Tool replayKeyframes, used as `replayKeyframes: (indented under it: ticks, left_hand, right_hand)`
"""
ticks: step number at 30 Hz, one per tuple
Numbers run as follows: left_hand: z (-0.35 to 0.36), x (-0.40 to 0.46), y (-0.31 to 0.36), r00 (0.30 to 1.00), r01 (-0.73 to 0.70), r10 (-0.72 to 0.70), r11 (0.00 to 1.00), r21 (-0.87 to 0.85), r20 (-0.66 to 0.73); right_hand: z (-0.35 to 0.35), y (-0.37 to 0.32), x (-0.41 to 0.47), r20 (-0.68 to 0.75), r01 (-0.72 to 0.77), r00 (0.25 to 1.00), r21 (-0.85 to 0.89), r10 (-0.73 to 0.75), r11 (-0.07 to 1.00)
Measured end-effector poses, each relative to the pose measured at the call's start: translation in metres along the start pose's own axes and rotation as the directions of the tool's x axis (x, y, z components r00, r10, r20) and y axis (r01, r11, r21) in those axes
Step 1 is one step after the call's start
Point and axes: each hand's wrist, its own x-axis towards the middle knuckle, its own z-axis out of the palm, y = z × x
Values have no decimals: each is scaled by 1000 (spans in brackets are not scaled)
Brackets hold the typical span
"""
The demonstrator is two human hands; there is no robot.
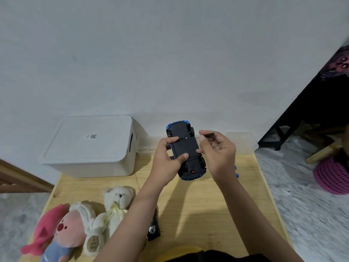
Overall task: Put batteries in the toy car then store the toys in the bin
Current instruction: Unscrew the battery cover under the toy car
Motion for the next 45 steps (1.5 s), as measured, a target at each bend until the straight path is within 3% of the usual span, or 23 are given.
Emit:
replayKeyframes:
  ticks: [14, 25, 30, 35, 42, 45]
  left_hand:
    - [0, -21, 27, 990, -90, 94, 995, -39, 108]
    - [-1, -26, 28, 990, -108, 107, 994, 8, 91]
    - [-4, -23, 27, 991, -125, 123, 991, 42, 55]
    - [-7, -22, 28, 991, -123, 121, 992, 33, 53]
    - [-8, -26, 33, 993, -111, 110, 994, 19, 49]
    - [-8, -27, 35, 993, -111, 111, 994, 20, 42]
  right_hand:
    - [4, -8, -6, -40, 365, 922, -236, -384, 901]
    - [3, -4, -8, -15, 395, 909, -288, -416, 872]
    - [1, -6, -1, 101, 488, 868, -352, -486, 799]
    - [1, -11, 3, 160, 491, 871, -347, -465, 799]
    - [2, -22, 6, 40, 411, 907, -301, -419, 861]
    - [2, -24, 6, 41, 479, 868, -334, -495, 812]
